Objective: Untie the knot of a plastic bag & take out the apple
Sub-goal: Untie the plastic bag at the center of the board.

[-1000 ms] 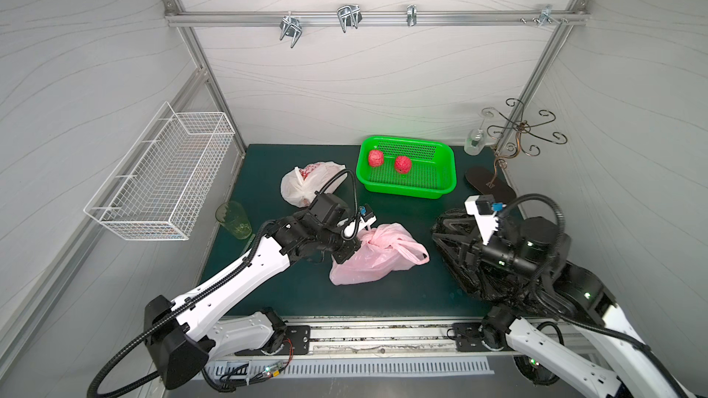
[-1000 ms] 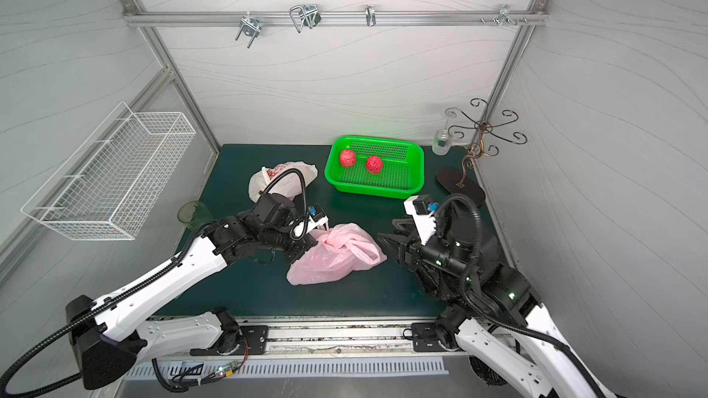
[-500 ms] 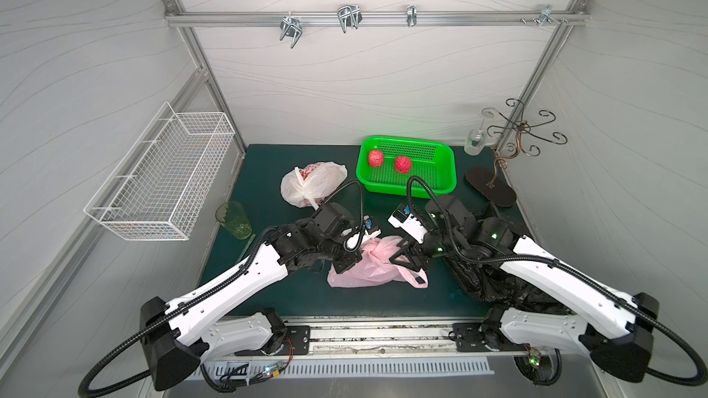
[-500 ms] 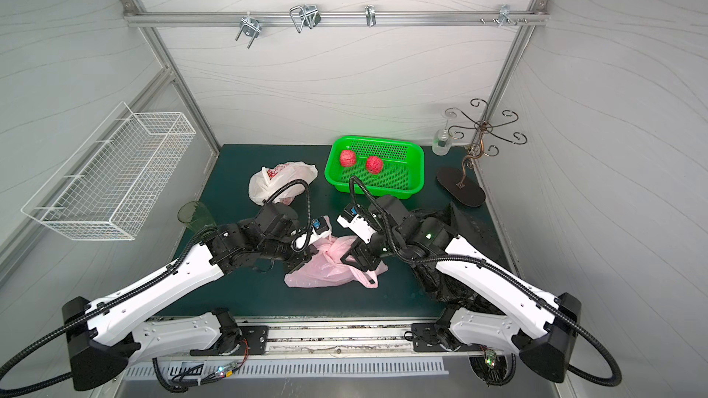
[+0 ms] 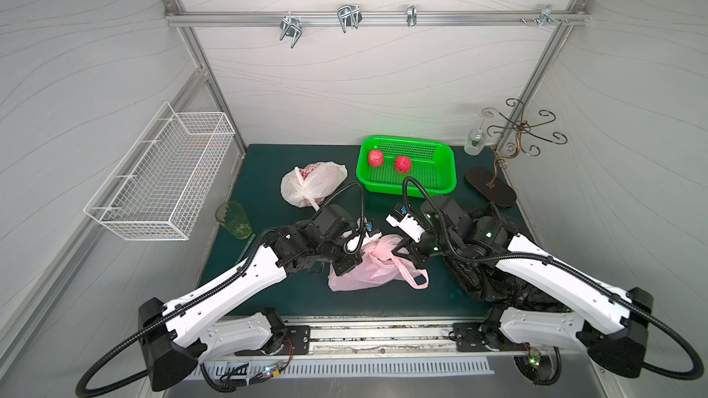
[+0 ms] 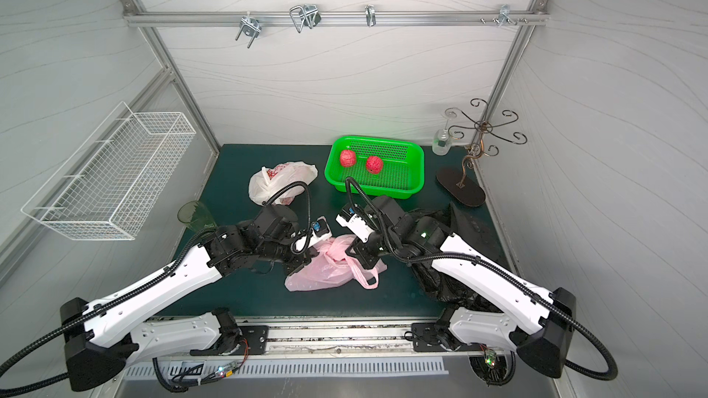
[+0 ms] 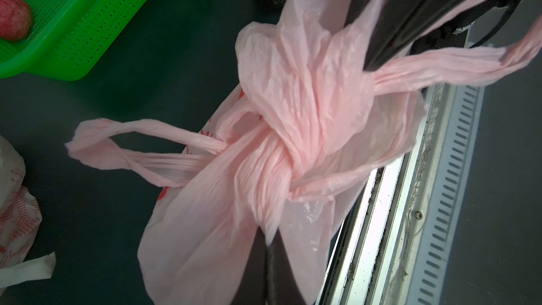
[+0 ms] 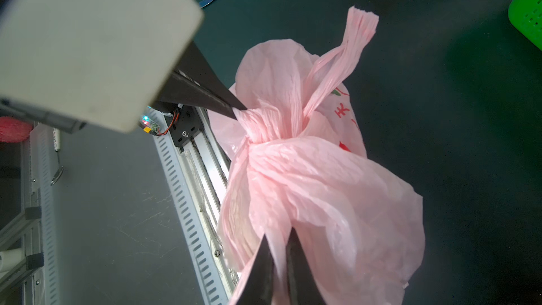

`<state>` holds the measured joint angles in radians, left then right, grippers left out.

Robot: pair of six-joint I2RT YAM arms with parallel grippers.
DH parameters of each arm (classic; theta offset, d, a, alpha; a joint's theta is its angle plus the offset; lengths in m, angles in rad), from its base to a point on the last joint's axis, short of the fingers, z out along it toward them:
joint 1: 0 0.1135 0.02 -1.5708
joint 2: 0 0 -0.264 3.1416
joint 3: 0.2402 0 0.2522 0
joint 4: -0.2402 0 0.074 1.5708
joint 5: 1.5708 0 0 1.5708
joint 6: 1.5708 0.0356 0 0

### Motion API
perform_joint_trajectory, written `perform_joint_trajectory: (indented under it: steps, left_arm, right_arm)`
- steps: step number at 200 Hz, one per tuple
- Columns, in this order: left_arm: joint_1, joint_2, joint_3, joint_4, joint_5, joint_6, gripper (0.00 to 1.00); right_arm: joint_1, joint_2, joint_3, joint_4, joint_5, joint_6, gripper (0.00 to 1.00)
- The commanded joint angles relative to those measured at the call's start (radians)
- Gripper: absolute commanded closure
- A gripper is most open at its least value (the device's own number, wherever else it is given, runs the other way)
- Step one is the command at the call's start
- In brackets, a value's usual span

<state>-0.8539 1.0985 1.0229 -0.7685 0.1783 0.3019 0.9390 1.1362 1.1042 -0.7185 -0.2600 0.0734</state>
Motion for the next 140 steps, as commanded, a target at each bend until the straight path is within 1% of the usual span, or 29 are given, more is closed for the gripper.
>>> perform_joint_trajectory:
  steps: [1, 18, 32, 51, 65, 94, 103, 118, 140]
  left_arm:
    - [-0.01, 0.016, -0.003, -0.014, -0.004, 0.023, 1.0]
    - [-0.016, 0.023, -0.011, -0.016, -0.031, 0.019, 1.0]
    - [-0.016, 0.021, -0.017, -0.011, -0.052, 0.013, 1.0]
    - [-0.016, 0.022, -0.016, -0.013, -0.074, 0.011, 1.0]
    - [-0.016, 0.024, -0.012, -0.018, -0.087, 0.01, 1.0]
    - [-0.016, 0.026, -0.005, -0.021, -0.135, 0.005, 1.0]
    - [-0.016, 0.026, -0.006, -0.02, -0.176, -0.004, 1.0]
    - [-0.016, 0.024, -0.006, -0.011, -0.282, -0.028, 1.0]
    - [-0.016, 0.018, 0.0, 0.017, -0.446, -0.061, 1.0]
  right_arm:
    - [0.008, -0.023, 0.028, -0.003, 0.028, -0.012, 0.91]
    - [0.002, -0.051, 0.037, -0.014, 0.067, -0.008, 0.94]
    - [-0.029, -0.09, 0.035, -0.021, 0.099, 0.005, 0.98]
    - [-0.137, -0.149, 0.024, -0.033, 0.143, 0.059, 1.0]
    - [-0.23, -0.187, 0.009, -0.046, 0.147, 0.094, 1.0]
    - [-0.376, -0.22, -0.014, -0.089, 0.215, 0.157, 1.0]
    - [-0.405, -0.228, -0.023, -0.093, 0.233, 0.177, 1.0]
    - [-0.436, -0.236, -0.03, -0.099, 0.253, 0.2, 1.0]
    - [-0.442, -0.229, -0.036, -0.072, 0.218, 0.209, 1.0]
